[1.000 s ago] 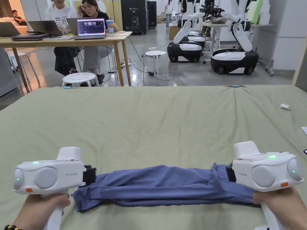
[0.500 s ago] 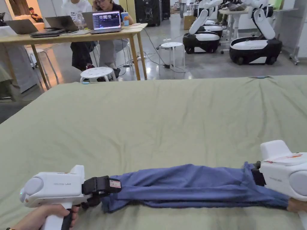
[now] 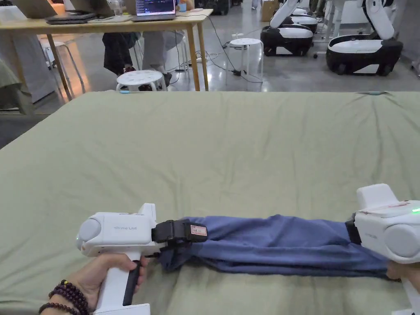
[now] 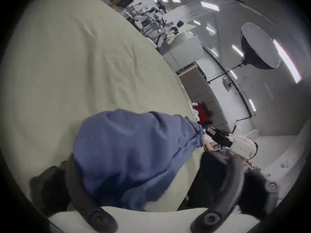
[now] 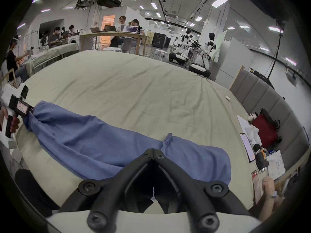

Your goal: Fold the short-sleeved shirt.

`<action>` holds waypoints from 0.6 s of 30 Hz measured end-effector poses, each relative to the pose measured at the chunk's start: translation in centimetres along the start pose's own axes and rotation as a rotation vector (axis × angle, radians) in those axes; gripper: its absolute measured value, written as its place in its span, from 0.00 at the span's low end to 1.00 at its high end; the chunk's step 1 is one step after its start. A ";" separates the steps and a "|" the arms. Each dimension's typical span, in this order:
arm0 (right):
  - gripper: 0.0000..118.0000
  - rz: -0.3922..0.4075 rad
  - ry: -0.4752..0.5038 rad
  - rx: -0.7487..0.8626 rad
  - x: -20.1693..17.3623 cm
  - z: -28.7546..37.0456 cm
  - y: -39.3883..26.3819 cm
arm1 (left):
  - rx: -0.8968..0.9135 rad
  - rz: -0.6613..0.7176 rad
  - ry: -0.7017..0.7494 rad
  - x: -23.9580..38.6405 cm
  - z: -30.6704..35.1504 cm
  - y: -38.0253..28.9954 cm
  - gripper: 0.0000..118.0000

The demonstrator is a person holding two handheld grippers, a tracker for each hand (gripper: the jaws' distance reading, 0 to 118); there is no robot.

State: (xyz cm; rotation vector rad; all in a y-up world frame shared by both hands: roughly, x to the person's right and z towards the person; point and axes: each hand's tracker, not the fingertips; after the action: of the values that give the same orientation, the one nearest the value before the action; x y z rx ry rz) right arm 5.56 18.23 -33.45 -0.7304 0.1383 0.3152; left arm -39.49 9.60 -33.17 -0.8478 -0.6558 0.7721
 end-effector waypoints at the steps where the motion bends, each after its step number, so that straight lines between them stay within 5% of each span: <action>1: 0.00 -0.026 0.019 -0.016 -0.1 -0.3 0.0 | 0.004 0.010 0.012 0.1 -0.5 0.0 0.69; 3: 0.00 -0.053 0.039 -0.020 -0.2 -0.4 -0.2 | -0.005 0.016 0.111 -0.1 -1.8 -0.3 0.24; 18: 0.00 -0.044 0.044 -0.012 0.6 0.2 -0.8 | 0.074 -0.042 0.089 0.3 2.7 1.1 0.19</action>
State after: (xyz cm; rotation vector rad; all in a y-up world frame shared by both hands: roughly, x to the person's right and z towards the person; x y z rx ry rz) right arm 6.38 17.95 -32.96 -0.7513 0.1615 0.2580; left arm -41.77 11.44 -32.65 -0.7940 -0.5619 0.7123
